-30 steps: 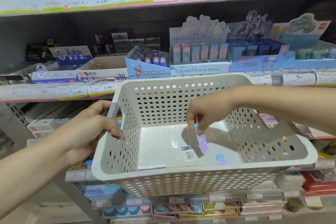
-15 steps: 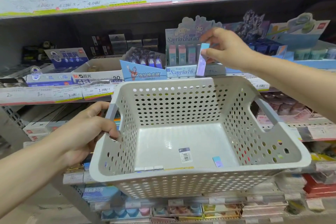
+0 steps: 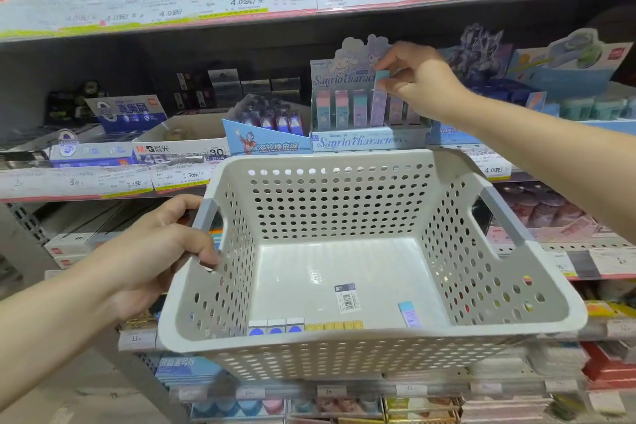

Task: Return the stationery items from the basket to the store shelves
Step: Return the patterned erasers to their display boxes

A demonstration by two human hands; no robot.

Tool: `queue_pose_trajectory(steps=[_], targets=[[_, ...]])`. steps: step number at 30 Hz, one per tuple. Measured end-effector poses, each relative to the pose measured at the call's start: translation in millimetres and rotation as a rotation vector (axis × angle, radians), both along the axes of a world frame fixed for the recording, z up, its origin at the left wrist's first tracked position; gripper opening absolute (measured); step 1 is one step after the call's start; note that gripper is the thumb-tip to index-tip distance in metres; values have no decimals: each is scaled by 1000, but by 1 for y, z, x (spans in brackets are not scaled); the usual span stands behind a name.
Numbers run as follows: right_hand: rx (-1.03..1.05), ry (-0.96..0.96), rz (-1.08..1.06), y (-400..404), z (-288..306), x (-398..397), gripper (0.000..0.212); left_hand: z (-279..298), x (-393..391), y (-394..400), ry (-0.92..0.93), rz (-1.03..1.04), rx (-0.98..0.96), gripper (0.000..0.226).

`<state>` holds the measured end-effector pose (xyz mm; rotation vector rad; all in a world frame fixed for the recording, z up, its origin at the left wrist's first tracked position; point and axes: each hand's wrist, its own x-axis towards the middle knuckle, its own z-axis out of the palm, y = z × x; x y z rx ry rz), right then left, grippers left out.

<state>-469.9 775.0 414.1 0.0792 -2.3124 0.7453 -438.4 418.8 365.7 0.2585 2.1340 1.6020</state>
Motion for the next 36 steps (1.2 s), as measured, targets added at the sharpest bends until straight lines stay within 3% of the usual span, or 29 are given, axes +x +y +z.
queue_pose_trajectory(steps=[9,13,21,29,36], targets=[[-8,23,-5,10,-3,5,19,2,3,4,-22,-5,1,58],[12,17,-9,11,-3,6,20,0,1,5,-34,10,-14,46],[165,-53,-4,1,-7,9,19,1,0,7,-38,15,-11,58],[175,-120,-25,-6,-7,23,56,-2,-1,7,-23,31,-13,54],[213,-168,-88,-9,-3,32,65,-3,0,4,-23,15,-3,57]])
